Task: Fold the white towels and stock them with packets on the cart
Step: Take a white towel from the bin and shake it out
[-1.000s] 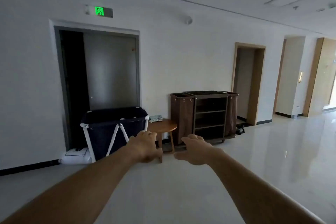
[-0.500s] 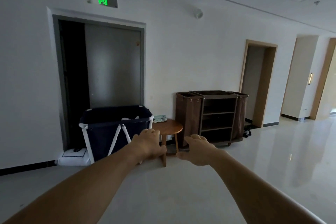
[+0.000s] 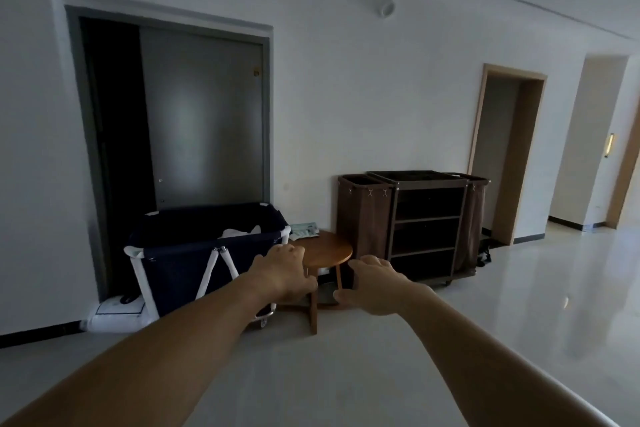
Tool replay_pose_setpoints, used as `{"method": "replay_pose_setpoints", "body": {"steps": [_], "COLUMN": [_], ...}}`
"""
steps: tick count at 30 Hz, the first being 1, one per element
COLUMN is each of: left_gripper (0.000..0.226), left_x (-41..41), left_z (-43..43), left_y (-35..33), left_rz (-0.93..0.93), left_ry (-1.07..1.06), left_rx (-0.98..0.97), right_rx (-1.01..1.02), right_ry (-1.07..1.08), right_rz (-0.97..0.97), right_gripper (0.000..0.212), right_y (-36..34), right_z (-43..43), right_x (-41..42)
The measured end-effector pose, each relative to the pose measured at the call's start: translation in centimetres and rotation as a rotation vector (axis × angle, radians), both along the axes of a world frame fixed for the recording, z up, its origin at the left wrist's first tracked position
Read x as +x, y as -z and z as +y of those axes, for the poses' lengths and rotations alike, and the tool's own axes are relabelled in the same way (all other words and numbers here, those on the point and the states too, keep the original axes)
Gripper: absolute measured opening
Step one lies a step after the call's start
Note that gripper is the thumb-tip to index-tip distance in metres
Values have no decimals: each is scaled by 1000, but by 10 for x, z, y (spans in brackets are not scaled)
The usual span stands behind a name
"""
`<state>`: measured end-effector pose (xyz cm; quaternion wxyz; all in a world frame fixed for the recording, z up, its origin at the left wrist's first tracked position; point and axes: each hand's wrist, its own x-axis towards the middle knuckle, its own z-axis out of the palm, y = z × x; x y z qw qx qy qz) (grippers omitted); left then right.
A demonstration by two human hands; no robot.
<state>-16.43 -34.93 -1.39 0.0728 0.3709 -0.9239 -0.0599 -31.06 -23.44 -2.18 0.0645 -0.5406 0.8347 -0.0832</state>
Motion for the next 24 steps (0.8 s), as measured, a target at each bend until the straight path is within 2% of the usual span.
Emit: {"method": "replay_pose_setpoints", "body": {"steps": [5, 8, 12, 17, 24], "left_gripper": [61, 59, 68, 62, 49], "left_x": [-57, -85, -114, -148, -187], "left_z": [-57, -89, -137, -212, -337], "left_y": [-2, 1, 4, 6, -4], "left_rz": [-20, -17, -40, 4, -28], "left_ry": [-74, -98, -121, -117, -107], "left_rx": [9, 16, -13, -21, -40], "right_rx": [-1, -3, 16, 53, 78], "right_ry": [-65, -103, -146, -193, -125], "right_rz": [9, 20, 2, 26, 21], "right_gripper": [73, 76, 72, 67, 77], "right_y": [-13, -16, -10, -13, -22], "right_z": [-61, -98, -152, -233, -350], "right_x": [-66, -96, -128, -156, -194]}}
